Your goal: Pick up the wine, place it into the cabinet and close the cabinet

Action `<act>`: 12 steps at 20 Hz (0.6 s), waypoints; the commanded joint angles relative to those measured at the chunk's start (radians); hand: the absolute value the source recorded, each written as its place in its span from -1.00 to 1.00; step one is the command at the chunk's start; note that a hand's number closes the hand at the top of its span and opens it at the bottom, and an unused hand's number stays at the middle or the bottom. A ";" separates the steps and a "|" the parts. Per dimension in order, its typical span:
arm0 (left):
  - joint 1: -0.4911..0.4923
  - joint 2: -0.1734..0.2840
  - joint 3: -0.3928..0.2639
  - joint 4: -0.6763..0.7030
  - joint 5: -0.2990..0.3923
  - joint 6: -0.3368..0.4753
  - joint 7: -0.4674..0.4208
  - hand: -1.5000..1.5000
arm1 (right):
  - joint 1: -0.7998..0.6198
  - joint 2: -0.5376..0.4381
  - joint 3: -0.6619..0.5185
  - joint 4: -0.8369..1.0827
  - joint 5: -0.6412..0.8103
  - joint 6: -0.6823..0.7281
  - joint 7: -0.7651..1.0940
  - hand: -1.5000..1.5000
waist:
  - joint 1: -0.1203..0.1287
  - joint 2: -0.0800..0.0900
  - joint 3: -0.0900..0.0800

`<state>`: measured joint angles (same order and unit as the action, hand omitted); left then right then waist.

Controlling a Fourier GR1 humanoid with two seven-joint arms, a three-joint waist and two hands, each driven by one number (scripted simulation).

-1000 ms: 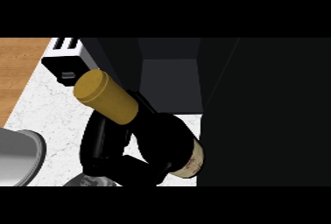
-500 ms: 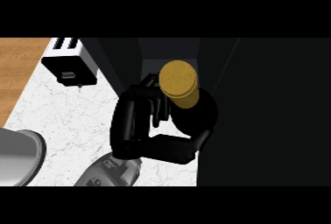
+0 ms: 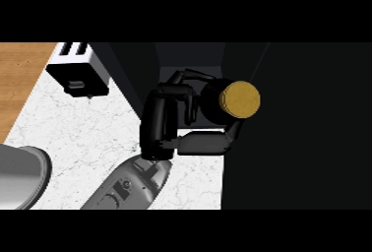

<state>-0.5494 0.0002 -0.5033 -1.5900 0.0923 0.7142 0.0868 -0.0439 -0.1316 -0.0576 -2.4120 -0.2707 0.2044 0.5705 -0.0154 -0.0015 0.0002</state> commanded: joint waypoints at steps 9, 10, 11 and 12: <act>0.002 0.000 -0.050 0.124 0.222 0.101 -0.221 1.00 | -0.006 0.031 0.057 -0.177 -0.032 -0.069 0.113 -1.00 | -0.005 0.001 -0.001; 0.065 0.000 -0.062 0.106 0.217 0.076 -0.254 1.00 | -0.023 -0.015 -0.017 -0.104 -0.090 -0.021 0.079 -1.00 | 0.004 0.001 0.000; 0.028 0.000 -0.046 0.141 0.195 0.080 -0.244 1.00 | -0.017 0.000 0.024 -0.181 -0.059 -0.057 0.126 -1.00 | 0.000 0.000 -0.001; 0.053 0.000 -0.079 0.154 0.189 0.070 -0.266 1.00 | -0.028 -0.011 -0.035 -0.130 -0.110 -0.043 0.091 -1.00 | 0.001 0.001 0.000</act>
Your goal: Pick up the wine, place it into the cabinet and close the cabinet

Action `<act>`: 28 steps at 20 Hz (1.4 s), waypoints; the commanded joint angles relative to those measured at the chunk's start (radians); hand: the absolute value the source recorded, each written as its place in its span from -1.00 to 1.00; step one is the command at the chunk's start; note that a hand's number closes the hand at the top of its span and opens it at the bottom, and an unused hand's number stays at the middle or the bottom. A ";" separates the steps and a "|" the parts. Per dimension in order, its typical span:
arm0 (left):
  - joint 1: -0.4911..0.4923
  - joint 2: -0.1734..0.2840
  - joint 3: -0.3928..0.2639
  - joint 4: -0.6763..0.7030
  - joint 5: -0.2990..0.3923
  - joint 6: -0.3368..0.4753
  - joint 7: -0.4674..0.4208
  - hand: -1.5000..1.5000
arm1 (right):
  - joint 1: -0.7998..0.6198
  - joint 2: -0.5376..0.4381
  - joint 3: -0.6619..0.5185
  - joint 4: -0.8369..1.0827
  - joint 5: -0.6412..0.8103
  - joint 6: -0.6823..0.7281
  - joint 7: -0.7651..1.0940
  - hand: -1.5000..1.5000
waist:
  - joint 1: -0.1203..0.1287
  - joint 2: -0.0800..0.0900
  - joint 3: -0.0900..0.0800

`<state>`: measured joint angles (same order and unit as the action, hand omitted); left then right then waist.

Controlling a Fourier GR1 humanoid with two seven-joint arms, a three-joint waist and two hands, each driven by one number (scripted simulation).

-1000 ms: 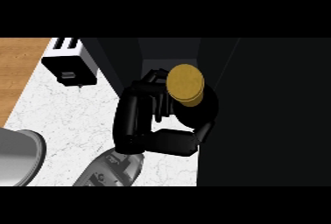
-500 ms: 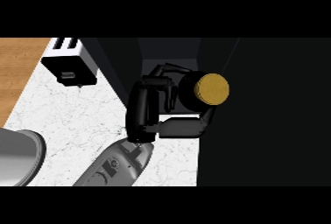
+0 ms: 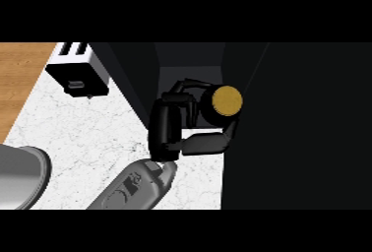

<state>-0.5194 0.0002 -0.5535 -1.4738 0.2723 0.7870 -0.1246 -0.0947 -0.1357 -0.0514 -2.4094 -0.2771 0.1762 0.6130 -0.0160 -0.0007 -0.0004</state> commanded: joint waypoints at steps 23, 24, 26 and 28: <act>-0.075 0.000 0.161 0.399 0.113 -0.096 -0.315 1.00 | 0.035 0.001 -0.012 -0.111 -0.073 0.000 0.027 -1.00 | -0.001 0.001 0.000; -0.012 0.000 0.142 0.315 0.034 -0.092 -0.251 1.00 | 0.035 0.007 -0.016 -0.146 -0.073 -0.035 0.066 -1.00 | 0.008 -0.002 0.000; -0.106 0.013 0.219 0.411 0.063 -0.137 -0.243 1.00 | 0.113 0.033 0.019 -0.175 -0.059 0.002 0.008 -1.00 | -0.002 -0.001 0.001; -0.089 0.026 0.248 0.451 0.087 -0.227 -0.278 1.00 | 0.003 -0.022 -0.025 -0.162 -0.105 -0.037 0.110 -1.00 | 0.002 0.000 0.000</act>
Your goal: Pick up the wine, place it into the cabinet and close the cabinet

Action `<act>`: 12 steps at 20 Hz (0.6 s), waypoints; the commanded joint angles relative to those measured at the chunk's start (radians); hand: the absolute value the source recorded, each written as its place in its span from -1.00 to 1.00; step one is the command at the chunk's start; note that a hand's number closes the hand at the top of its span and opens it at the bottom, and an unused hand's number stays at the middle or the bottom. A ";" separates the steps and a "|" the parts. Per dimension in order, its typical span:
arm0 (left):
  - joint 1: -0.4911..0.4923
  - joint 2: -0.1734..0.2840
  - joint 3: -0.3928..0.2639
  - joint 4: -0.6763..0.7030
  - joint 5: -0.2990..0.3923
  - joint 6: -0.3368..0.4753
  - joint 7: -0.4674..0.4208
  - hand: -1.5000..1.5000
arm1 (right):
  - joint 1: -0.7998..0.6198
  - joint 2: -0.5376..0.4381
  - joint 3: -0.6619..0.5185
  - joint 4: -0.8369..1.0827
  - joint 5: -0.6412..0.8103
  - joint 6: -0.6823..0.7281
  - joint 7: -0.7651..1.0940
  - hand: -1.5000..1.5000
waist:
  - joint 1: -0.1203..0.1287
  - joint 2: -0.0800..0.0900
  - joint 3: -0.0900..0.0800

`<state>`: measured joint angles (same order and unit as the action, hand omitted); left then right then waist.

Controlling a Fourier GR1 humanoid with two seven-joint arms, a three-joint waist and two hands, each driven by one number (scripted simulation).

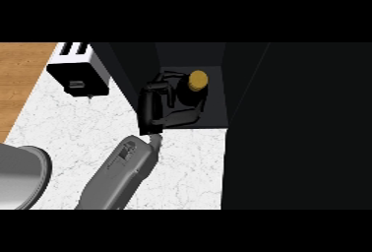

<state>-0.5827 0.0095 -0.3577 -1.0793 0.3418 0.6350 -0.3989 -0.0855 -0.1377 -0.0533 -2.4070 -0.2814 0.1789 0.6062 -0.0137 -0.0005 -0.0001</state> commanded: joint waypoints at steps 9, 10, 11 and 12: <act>-0.191 0.022 0.128 0.259 0.031 -0.101 0.025 1.00 | 0.111 0.033 0.000 -0.131 -0.059 0.028 -0.031 -1.00 | -0.006 0.001 0.000; -0.150 -0.009 0.048 0.240 0.077 -0.032 -0.030 1.00 | 0.074 -0.012 -0.078 -0.062 -0.135 0.058 -0.034 -1.00 | -0.006 0.002 0.000; -0.213 -0.009 0.088 0.307 0.069 -0.050 -0.033 1.00 | 0.012 -0.007 -0.049 -0.111 -0.110 -0.013 0.056 -1.00 | -0.009 0.003 0.000; -0.202 -0.009 0.113 0.302 0.050 -0.067 -0.015 1.00 | 0.013 0.009 -0.003 -0.146 -0.085 -0.035 0.089 -1.00 | -0.004 0.001 0.000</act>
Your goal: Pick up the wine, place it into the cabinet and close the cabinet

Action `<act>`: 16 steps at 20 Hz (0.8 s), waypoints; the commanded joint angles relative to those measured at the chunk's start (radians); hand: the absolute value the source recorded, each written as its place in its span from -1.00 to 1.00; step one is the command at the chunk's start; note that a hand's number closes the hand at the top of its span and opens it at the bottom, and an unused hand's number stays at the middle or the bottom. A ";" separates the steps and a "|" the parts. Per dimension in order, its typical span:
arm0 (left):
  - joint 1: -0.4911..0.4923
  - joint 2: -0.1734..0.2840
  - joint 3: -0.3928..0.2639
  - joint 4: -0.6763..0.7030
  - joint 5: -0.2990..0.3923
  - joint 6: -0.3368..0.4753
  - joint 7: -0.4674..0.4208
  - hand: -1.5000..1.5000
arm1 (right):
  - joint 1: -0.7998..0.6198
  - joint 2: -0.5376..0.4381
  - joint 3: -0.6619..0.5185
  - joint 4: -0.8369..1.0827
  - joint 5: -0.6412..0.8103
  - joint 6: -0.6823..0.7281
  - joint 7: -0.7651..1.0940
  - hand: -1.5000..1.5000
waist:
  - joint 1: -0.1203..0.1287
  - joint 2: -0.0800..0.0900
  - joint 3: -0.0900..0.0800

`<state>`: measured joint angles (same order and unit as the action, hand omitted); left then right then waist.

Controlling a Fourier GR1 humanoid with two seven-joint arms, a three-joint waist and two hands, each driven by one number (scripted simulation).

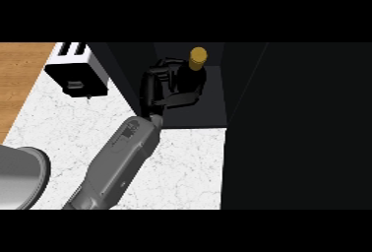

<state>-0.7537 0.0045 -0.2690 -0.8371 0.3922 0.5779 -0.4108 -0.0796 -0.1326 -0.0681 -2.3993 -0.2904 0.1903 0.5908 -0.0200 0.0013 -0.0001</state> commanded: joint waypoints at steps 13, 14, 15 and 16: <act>-0.237 -0.004 0.139 0.407 0.037 -0.007 -0.265 1.00 | 0.051 0.031 0.039 -0.080 -0.038 0.015 -0.009 -1.00 | -0.016 0.007 0.000; -0.240 0.011 0.172 0.425 0.028 -0.020 -0.290 1.00 | 0.046 0.009 -0.014 -0.050 -0.092 0.034 -0.022 -1.00 | -0.014 0.007 0.000; -0.265 -0.004 0.132 0.424 0.056 0.000 -0.258 1.00 | 0.007 0.003 -0.028 -0.079 -0.089 -0.002 0.018 -1.00 | -0.020 0.006 0.000; -0.274 -0.004 0.180 0.468 0.040 -0.021 -0.298 1.00 | 0.074 0.029 0.021 -0.136 -0.096 0.017 0.007 -1.00 | -0.033 0.010 0.000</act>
<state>-0.9828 0.0028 -0.1343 -0.4520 0.4291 0.5725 -0.6559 -0.0626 -0.1164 -0.0534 -2.3918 -0.3020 0.2126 0.5600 -0.0402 0.0082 -0.0004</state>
